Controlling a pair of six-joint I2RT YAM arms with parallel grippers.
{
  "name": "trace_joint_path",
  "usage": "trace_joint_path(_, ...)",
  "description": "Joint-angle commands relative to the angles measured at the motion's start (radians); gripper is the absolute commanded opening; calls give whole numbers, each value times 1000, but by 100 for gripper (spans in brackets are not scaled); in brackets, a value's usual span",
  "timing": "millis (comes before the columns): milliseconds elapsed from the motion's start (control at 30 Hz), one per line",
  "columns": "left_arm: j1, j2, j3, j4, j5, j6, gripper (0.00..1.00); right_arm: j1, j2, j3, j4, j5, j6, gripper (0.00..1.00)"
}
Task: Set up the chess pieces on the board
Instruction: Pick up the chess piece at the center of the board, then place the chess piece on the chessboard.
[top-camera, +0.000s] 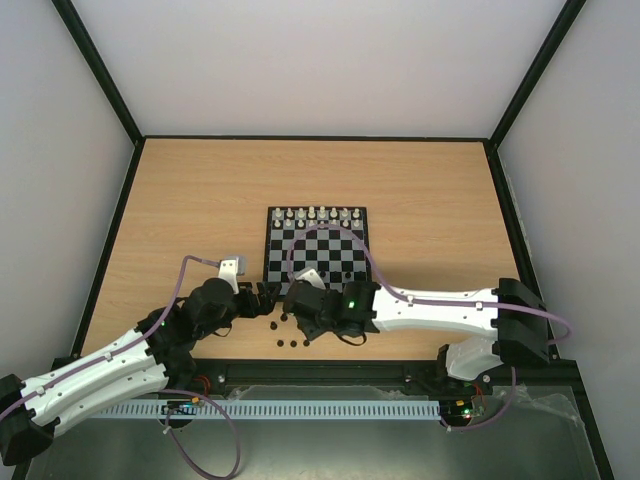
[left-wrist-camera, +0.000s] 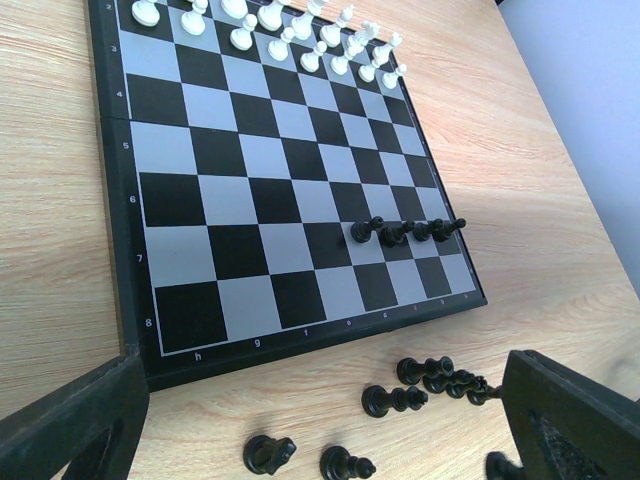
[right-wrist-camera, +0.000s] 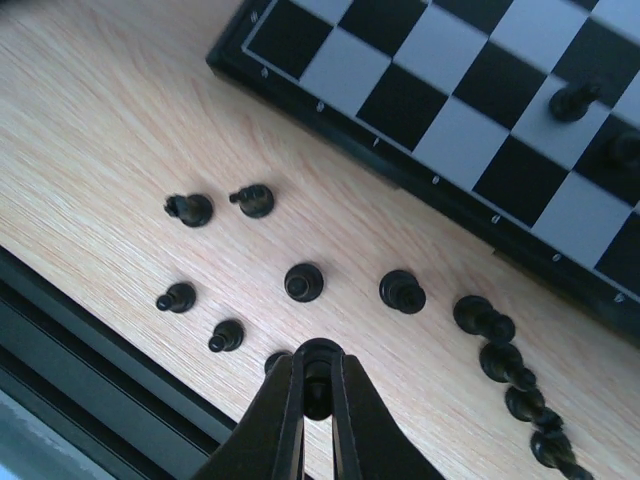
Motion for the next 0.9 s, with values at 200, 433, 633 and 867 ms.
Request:
trace_joint_path(200,-4,3,14,-12,-3,15,99,-135,9,182,-169,33,-141,2)
trace_joint_path(433,-4,7,19,-13,-5,15,99,-251,112,257,-152,-36,-222,2)
trace_joint_path(633,-4,11,19,-11,-8,15,100,-314,210,290,-122,-79,-260,1)
trace_joint_path(867,-4,15,18,-10,-11,17,100,-347,305,294,-78,-108,-280,1)
